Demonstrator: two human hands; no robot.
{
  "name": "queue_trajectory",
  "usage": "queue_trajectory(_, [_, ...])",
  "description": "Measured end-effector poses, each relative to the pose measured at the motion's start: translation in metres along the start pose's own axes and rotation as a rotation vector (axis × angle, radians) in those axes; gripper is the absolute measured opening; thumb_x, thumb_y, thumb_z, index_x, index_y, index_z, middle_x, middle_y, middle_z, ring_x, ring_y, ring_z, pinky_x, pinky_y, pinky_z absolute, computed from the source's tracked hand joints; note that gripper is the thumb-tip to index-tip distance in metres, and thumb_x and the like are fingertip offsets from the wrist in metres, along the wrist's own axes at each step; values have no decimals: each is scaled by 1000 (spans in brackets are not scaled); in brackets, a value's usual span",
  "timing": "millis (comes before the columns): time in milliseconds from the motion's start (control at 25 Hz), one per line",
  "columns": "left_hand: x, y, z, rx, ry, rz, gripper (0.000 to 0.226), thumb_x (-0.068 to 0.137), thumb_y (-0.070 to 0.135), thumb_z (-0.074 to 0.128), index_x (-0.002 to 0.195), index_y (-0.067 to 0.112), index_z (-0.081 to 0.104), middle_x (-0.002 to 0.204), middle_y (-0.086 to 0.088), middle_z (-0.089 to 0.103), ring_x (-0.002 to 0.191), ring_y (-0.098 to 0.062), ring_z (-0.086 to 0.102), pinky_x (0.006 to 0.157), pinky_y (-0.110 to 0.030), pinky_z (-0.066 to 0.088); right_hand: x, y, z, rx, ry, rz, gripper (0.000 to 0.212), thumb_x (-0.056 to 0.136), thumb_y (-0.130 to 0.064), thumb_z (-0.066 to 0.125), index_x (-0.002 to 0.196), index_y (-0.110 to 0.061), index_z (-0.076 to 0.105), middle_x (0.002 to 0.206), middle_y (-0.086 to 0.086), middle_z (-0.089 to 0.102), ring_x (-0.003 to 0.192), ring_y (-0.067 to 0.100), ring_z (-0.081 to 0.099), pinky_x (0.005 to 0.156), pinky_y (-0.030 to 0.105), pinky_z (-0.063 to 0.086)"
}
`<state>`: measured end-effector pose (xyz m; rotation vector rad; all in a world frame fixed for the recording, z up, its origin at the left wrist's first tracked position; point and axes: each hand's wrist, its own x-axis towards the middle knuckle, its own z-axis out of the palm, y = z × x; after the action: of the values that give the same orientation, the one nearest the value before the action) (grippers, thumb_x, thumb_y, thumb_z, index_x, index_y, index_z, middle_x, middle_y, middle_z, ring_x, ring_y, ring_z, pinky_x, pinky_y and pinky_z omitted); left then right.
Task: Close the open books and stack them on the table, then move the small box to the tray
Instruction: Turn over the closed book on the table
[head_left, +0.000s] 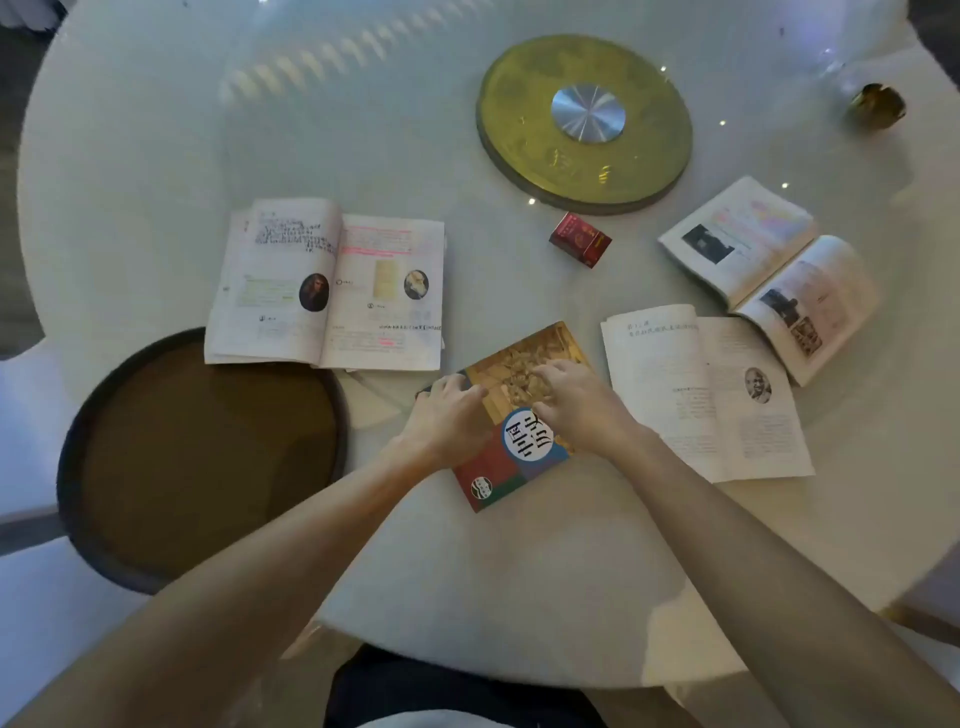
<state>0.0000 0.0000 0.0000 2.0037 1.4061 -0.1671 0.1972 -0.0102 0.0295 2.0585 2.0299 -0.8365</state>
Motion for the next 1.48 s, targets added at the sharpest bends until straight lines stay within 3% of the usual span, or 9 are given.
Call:
queue_trajectory(160, [-5, -5, 26, -25, 13, -79, 43, 85, 35, 67, 124, 18, 64, 130, -11, 55, 125, -30, 49, 100, -43, 48, 20, 4, 9, -106, -40, -115, 61, 102, -15, 55, 160, -10, 37, 166, 12, 39, 155, 31, 32, 122, 45, 34])
queue_trajectory(320, [-14, -5, 59, -32, 75, -124, 59, 85, 34, 74, 139, 17, 57, 157, -16, 38, 148, -35, 29, 120, -46, 29, 53, 1, 11, -216, -75, -232, 71, 103, -14, 52, 166, -14, 20, 176, 7, 17, 163, 27, 10, 130, 49, 20])
queue_trajectory(440, [-25, 3, 79, -83, 200, -243, 71, 85, 36, 75, 148, 15, 49, 161, -17, 32, 151, -34, 27, 121, -45, 30, 77, -4, 14, -313, -164, -294, 69, 107, -24, 49, 167, -17, 15, 178, 5, 9, 164, 27, 3, 130, 57, 11])
queue_trajectory(600, [-39, 18, 97, -348, 387, -520, 80, 80, 33, 81, 146, 12, 41, 139, -12, 45, 129, -25, 46, 109, -38, 45, 94, -2, 20, -364, -206, -301, 63, 104, -29, 52, 162, -18, 29, 169, 6, 33, 158, 28, 23, 127, 62, 13])
queue_trajectory(720, [-37, 20, 103, -835, 326, -761, 60, 82, 30, 80, 130, 14, 47, 126, -7, 62, 111, -20, 64, 94, -38, 58, 96, 1, 20, -397, -134, -301, 55, 96, -26, 59, 149, -19, 46, 152, 8, 50, 145, 31, 41, 124, 58, 21])
queue_trajectory(880, [-36, 12, 93, -1037, 338, -758, 34, 88, 20, 76, 118, 14, 61, 110, -7, 72, 94, -19, 71, 79, -33, 62, 92, 10, 16, -375, -74, -233, 39, 97, -29, 58, 134, -18, 58, 133, 9, 59, 128, 32, 51, 115, 51, 35])
queue_trajectory(1000, [-39, 10, 67, -1072, 343, -611, 31, 92, 12, 71, 122, 11, 62, 107, -6, 71, 93, -16, 70, 67, -19, 59, 82, 24, 16, -147, -55, -72, 33, 98, -37, 58, 122, -15, 61, 120, 8, 60, 114, 28, 54, 102, 45, 47])
queue_trajectory(1160, [-34, -1, 31, -1033, 298, -414, 31, 93, 7, 69, 123, 12, 65, 106, -6, 75, 95, -21, 74, 64, -18, 59, 66, 41, 20, 225, -96, 153, 29, 92, -42, 63, 105, -16, 58, 102, 5, 63, 92, 22, 62, 79, 42, 59])
queue_trajectory(1480, [32, -1, -33, -968, 411, -396, 62, 86, 17, 81, 140, 10, 52, 110, -5, 67, 100, -20, 69, 67, -21, 56, 31, 68, 37, 848, 59, 489, 25, 101, -26, 62, 113, -7, 71, 107, 11, 73, 101, 29, 71, 89, 46, 62])
